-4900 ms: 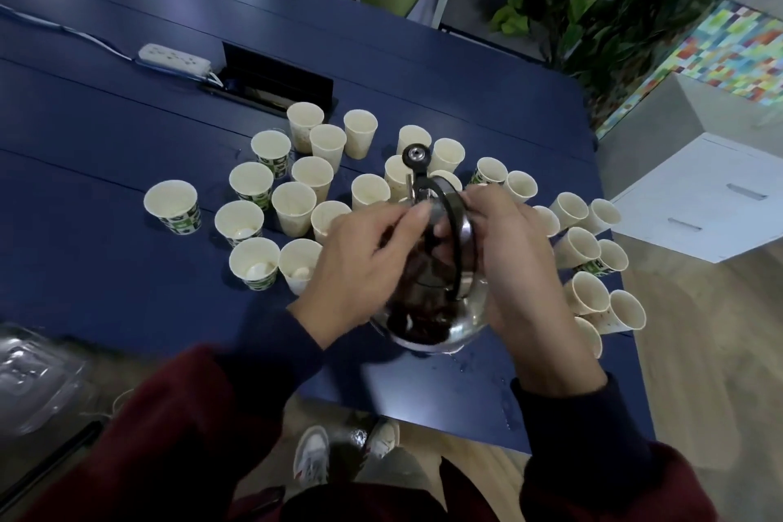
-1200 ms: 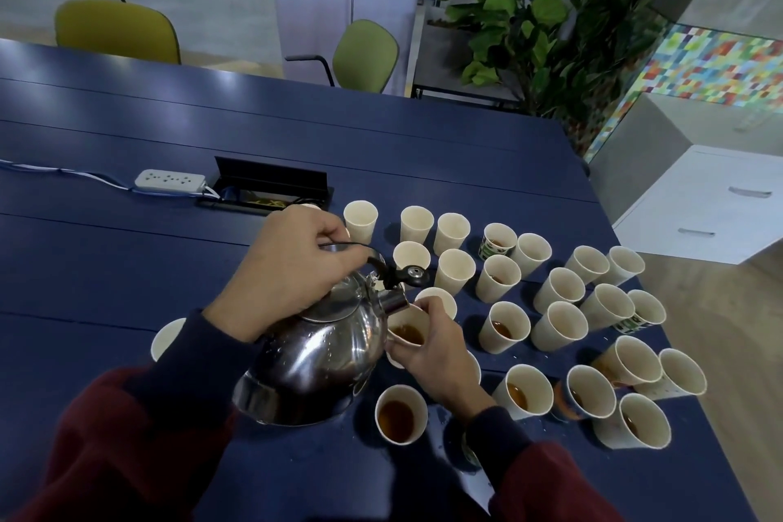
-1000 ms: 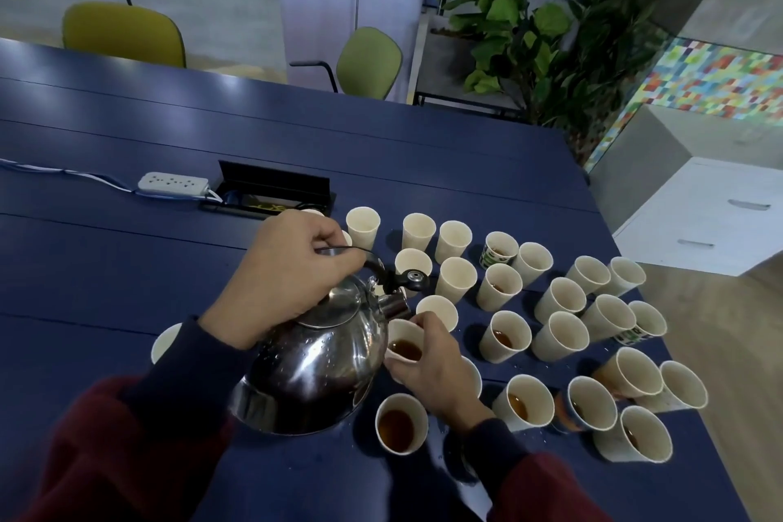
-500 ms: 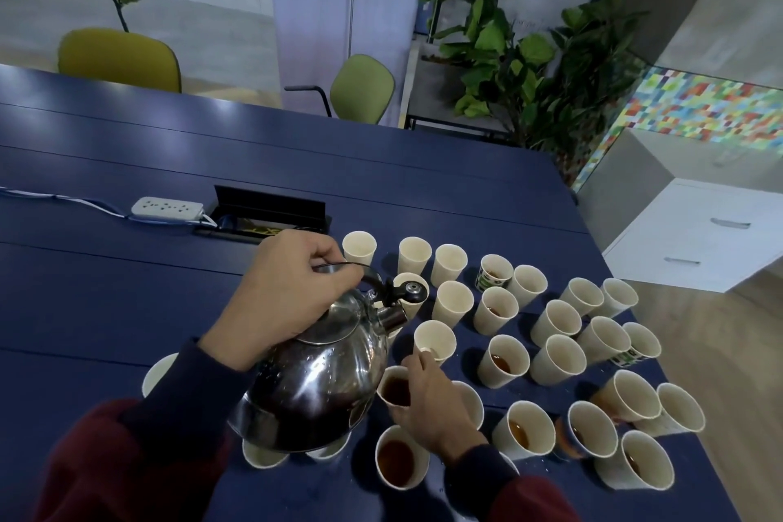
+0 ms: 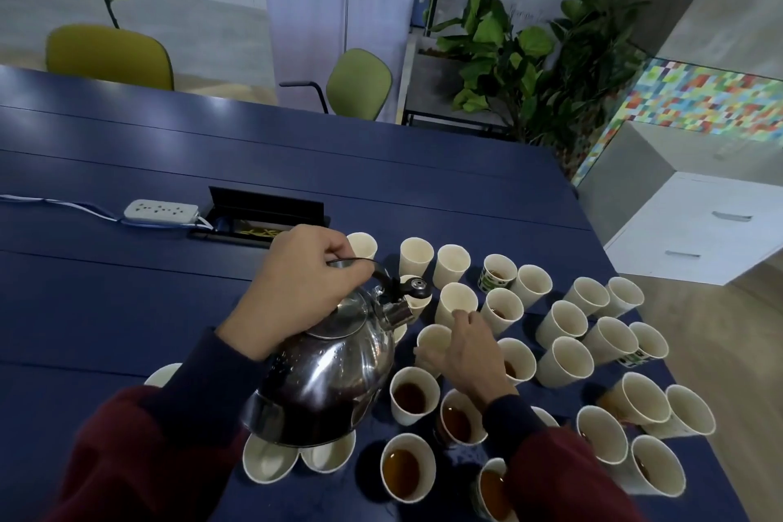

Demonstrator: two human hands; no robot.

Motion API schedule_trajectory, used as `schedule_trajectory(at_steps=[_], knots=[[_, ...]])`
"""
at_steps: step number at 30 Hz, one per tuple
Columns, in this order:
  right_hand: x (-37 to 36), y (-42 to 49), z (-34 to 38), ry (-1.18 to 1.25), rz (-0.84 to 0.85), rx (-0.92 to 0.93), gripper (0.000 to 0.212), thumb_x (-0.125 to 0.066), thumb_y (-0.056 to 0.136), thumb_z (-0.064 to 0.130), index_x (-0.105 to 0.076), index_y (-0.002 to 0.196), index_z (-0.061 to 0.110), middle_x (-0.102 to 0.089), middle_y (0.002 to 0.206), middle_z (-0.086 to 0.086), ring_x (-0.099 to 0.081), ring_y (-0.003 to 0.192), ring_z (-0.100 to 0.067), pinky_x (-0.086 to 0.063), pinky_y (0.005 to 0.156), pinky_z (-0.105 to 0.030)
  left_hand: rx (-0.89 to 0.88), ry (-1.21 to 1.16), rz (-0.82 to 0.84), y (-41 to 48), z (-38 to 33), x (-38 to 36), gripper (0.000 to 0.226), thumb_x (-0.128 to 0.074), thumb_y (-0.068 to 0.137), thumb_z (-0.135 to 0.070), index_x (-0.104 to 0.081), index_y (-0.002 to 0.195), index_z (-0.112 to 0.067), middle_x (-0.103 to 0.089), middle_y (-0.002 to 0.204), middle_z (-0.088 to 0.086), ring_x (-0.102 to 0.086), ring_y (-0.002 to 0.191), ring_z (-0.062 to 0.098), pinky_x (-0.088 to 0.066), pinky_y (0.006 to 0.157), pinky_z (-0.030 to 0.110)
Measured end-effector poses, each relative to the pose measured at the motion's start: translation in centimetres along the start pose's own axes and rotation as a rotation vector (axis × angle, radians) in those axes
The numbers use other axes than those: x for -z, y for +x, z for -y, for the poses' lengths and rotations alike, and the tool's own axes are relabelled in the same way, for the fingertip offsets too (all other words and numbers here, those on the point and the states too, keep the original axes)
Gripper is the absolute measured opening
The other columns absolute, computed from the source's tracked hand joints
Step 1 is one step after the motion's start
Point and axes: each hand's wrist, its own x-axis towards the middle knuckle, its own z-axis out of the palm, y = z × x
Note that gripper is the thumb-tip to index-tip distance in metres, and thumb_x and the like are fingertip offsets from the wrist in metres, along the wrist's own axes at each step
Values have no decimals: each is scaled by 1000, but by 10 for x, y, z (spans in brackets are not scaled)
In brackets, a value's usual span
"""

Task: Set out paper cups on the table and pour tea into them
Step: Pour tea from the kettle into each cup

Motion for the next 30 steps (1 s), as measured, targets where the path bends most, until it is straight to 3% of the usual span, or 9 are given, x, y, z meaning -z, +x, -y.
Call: schedule_trajectory(at_steps=[4, 9, 15, 18, 22, 24, 30], knots=[[-19, 12, 6, 72, 135, -100, 92, -77, 74, 61, -41, 139, 7, -48, 140, -13, -51, 129, -30, -49, 101, -40, 5, 14, 12, 8, 3, -5, 26, -76, 80, -31, -67, 61, -16, -54, 46, -9, -49, 47, 4, -38, 54, 22], [-27, 15, 3, 120, 85, -118, 70, -74, 85, 39, -39, 138, 9, -51, 139, -13, -56, 123, -29, -51, 97, -38, -9, 31, 32, 17, 5, -11, 26, -76, 81, -31, -68, 61, -16, -55, 49, -5, -49, 49, 5, -38, 55, 23], [-17, 5, -2, 299, -118, 65, 65, -78, 78, 30, -45, 132, 17, -50, 127, -2, -45, 116, -21, -43, 97, -33, -28, 62, 98, 25, -2, -23, 29, -77, 80, -34, -67, 61, -15, -54, 50, -3, -48, 50, 7, -44, 58, 29], [-12, 2, -5, 330, -222, 201, 62, -79, 72, 28, -52, 127, 15, -53, 117, -2, -44, 103, -21, -43, 92, -38, -37, 60, 111, 26, -9, -31, 30, -78, 80, -34, -67, 61, -13, -53, 50, -4, -46, 48, 6, -41, 56, 28], [0, -1, -14, 532, -183, 292, 60, -79, 75, 19, -53, 129, 16, -50, 116, 0, -49, 104, -12, -46, 91, -28, -25, 91, 110, 25, -21, -45, 27, -77, 80, -32, -67, 60, -17, -52, 46, -9, -48, 45, 3, -37, 54, 24], [5, -4, -20, 604, -167, 309, 62, -79, 80, 24, -50, 135, 21, -52, 121, 3, -51, 110, -7, -46, 93, -22, -38, 113, 104, 23, -28, -52, 26, -77, 80, -31, -67, 60, -16, -52, 46, -9, -49, 47, 4, -35, 55, 24], [14, -6, -30, 707, -136, 306, 60, -79, 79, 44, -54, 131, 28, -62, 123, 6, -59, 114, -7, -49, 93, -24, -63, 227, 86, 20, -41, -74, 27, -74, 80, -32, -67, 62, -13, -60, 63, 7, -56, 64, 17, -44, 61, 34]])
